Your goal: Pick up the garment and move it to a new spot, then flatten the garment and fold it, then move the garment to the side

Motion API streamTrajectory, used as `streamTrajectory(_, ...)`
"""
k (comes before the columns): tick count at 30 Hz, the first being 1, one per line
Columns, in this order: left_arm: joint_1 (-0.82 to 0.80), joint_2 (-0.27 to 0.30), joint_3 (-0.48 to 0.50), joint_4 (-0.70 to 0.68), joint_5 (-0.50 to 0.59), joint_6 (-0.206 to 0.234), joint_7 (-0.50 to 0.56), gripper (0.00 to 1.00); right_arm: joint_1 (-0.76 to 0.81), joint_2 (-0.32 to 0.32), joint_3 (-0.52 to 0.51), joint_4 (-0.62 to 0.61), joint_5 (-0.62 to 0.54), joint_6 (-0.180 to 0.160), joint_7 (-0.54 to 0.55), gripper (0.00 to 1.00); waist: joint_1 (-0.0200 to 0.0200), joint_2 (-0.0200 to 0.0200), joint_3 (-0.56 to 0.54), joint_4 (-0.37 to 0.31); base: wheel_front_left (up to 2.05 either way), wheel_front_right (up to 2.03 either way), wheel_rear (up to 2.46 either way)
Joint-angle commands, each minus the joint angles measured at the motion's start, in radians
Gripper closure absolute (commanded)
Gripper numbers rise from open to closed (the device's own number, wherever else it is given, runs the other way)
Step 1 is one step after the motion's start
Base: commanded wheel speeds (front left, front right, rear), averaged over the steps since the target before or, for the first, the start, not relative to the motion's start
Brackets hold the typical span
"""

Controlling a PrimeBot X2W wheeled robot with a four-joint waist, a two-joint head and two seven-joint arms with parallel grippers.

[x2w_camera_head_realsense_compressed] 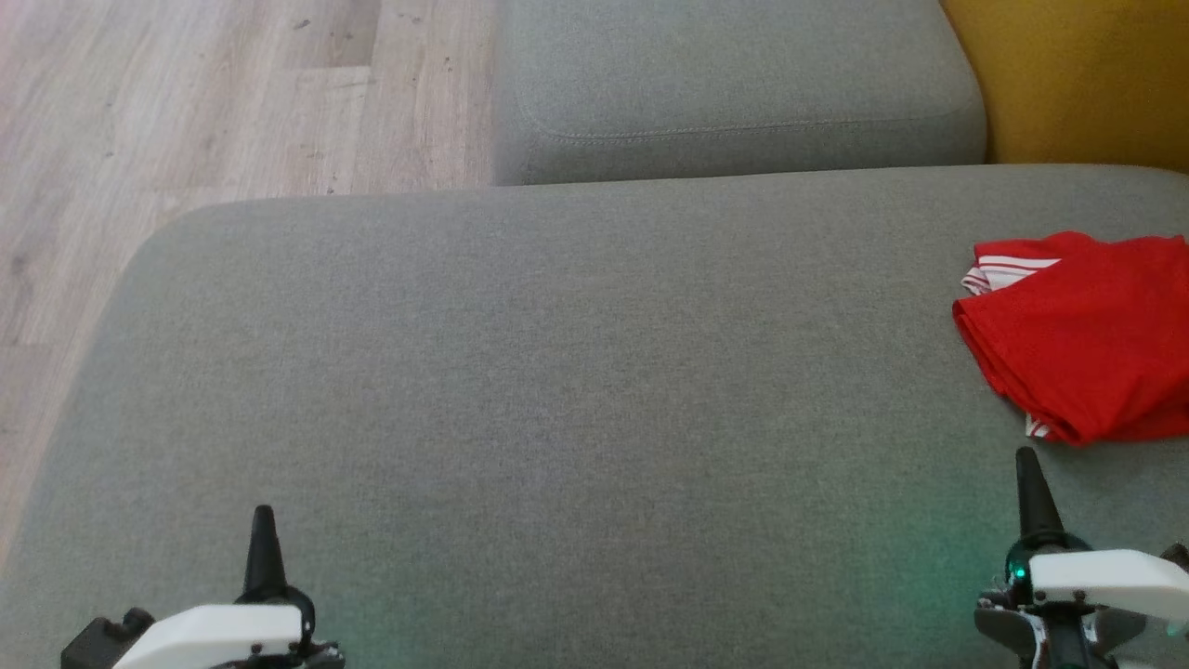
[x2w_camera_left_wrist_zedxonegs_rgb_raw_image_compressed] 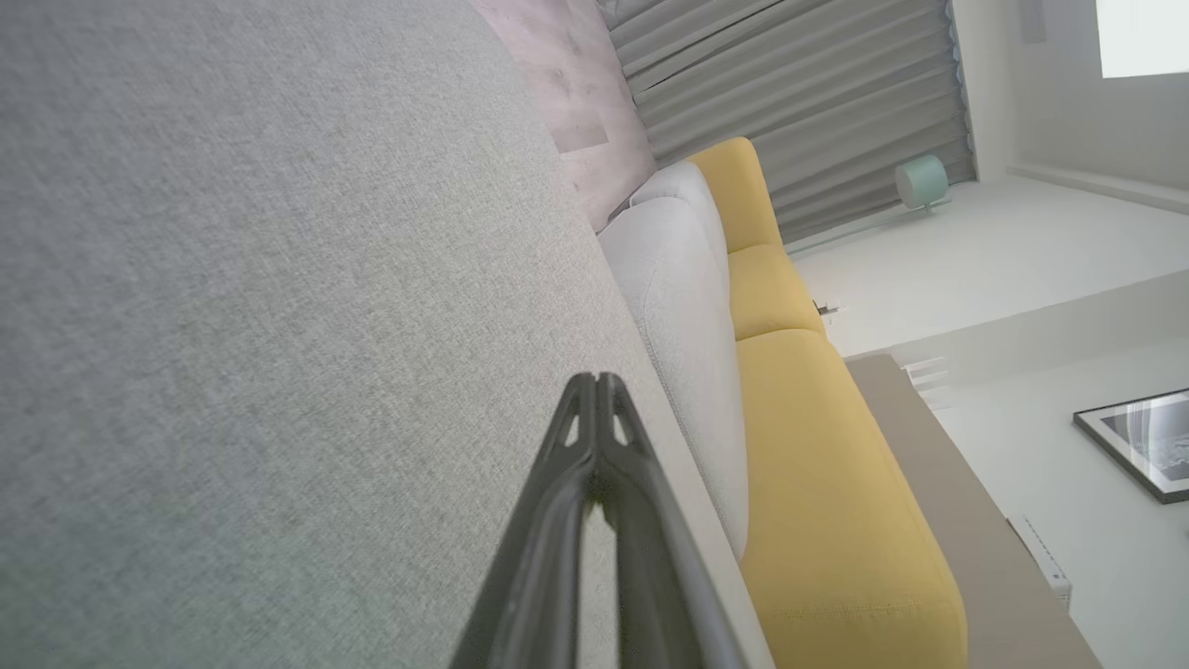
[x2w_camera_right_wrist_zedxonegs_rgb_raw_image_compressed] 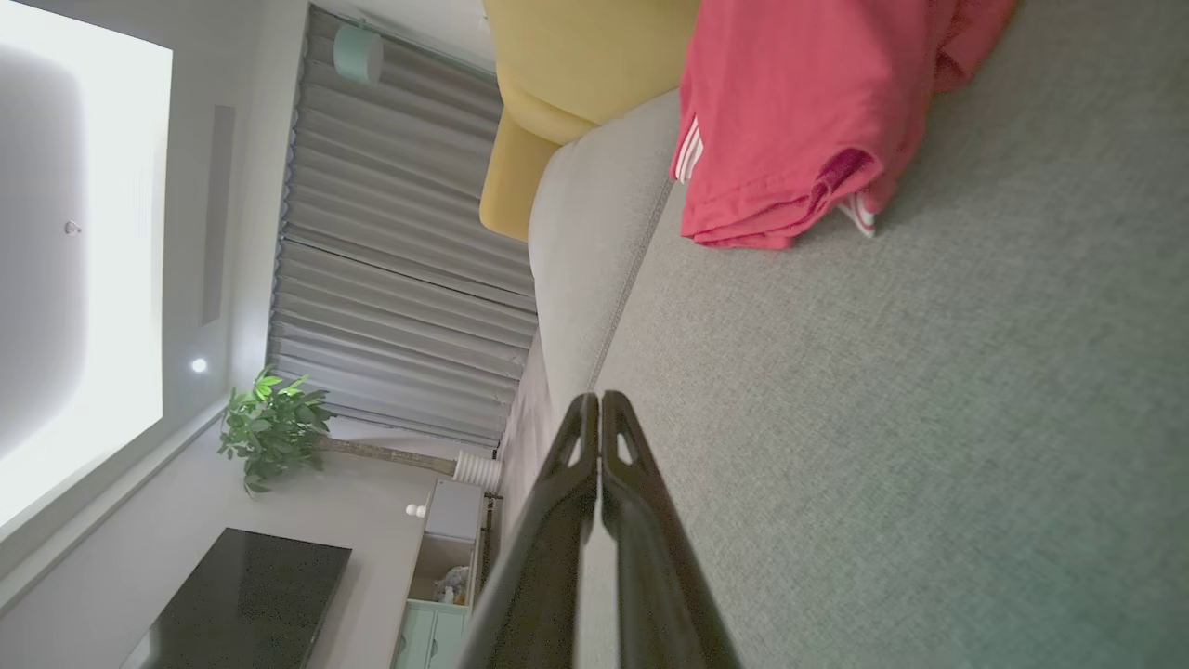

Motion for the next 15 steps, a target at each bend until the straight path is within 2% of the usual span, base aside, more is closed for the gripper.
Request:
streamTrajectory(1, -0.060, 0.007, 0.041, -0.025, -0.024, -0.007, 0.004, 1.00, -0.057, -0.007, 0.009, -0.037, 0.026, 0.005, 0.009, 1.00, 0.0000, 0.0000, 0.001, -0.001, 0.00, 0.00, 0.00)
streamTrajectory(15, -0.103, 0.006, 0.080, -0.018, -0.192, -0.032, 0.046, 1.00, -0.098, -0.008, -0.007, -0.039, 0.195, 0.006, 0.050, 1.00, 0.0000, 0.0000, 0.023, -0.010, 0.00, 0.00, 0.00)
